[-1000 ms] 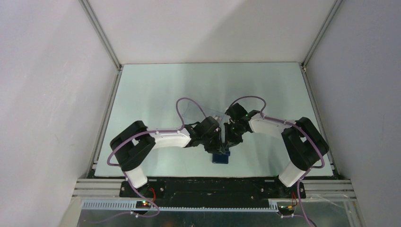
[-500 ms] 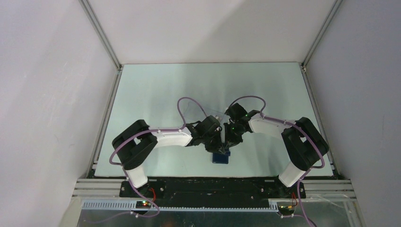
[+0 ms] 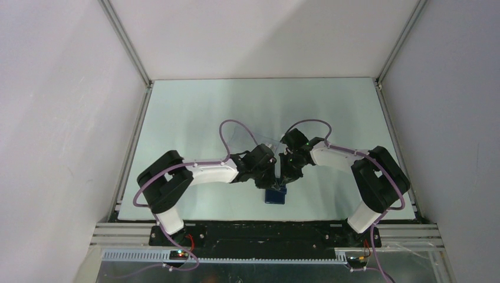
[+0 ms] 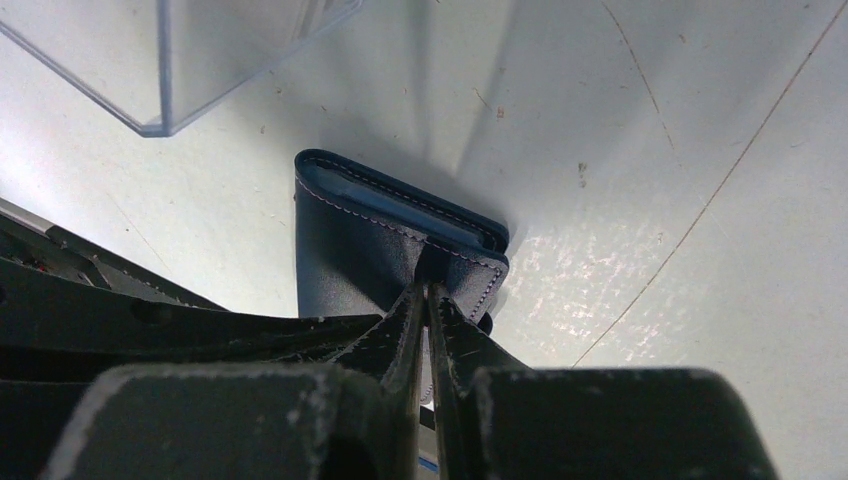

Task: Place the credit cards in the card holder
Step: Close the card holder at the center of the board.

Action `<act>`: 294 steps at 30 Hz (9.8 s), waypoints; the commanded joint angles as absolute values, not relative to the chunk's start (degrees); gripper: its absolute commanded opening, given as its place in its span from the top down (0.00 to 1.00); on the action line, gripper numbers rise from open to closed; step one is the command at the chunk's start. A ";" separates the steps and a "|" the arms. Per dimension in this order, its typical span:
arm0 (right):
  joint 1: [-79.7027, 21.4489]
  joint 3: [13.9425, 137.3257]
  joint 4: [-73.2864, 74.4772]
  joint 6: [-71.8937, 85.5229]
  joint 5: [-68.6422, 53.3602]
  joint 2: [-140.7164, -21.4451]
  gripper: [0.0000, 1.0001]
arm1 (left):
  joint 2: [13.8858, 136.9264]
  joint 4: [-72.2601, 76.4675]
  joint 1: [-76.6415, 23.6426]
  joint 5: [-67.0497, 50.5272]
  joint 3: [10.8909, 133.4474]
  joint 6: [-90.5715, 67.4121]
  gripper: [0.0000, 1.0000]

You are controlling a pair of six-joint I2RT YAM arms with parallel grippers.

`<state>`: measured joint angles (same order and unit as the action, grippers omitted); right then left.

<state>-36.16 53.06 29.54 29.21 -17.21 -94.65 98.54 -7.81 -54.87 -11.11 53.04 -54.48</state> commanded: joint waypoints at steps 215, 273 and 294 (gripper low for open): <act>-40.27 47.46 25.92 32.61 -18.90 -88.30 1.00 | 101.29 -29.96 -61.96 -1.58 65.60 -48.25 1.00; -41.20 43.67 19.40 36.25 -24.51 -88.78 1.00 | 101.35 -35.20 -62.31 4.95 66.50 -51.07 1.00; -40.99 42.07 20.51 36.27 -23.64 -84.55 1.00 | 101.06 -35.19 -62.23 6.31 67.16 -51.36 1.00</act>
<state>-40.80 42.63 21.10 35.99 -23.07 -85.54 102.63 -35.18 -62.57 2.92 67.07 -51.48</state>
